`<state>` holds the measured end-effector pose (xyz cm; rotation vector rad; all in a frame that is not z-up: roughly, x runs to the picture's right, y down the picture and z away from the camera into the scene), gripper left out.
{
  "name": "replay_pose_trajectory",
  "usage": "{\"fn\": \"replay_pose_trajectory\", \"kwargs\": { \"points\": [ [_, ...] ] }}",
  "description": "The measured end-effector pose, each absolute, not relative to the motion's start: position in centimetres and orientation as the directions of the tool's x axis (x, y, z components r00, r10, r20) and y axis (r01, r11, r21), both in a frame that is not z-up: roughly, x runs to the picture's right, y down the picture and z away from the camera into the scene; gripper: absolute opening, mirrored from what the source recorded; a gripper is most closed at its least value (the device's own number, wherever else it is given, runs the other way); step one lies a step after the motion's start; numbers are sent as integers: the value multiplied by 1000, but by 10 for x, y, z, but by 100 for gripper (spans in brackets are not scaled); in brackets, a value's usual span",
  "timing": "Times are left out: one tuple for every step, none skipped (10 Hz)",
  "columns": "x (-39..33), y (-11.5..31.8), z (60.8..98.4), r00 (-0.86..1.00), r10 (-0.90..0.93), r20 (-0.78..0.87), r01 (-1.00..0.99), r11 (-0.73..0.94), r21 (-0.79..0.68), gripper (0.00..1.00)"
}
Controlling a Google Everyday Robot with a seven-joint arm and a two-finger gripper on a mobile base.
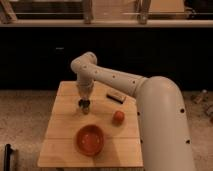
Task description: Place fork in metal cup
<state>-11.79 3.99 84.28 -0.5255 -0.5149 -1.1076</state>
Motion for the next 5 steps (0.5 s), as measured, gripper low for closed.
{"fn": "replay_pose_trajectory", "kwargs": {
  "points": [
    [-118, 39, 844, 357, -692, 628, 926, 353, -138, 0],
    [-118, 39, 845, 358, -687, 632, 925, 356, -137, 5],
    [-118, 38, 847, 360, -682, 637, 923, 359, -137, 17],
    [-117, 39, 847, 361, -677, 641, 923, 360, -139, 25],
    [-117, 40, 847, 361, -672, 646, 922, 361, -140, 37]
  ]
}}
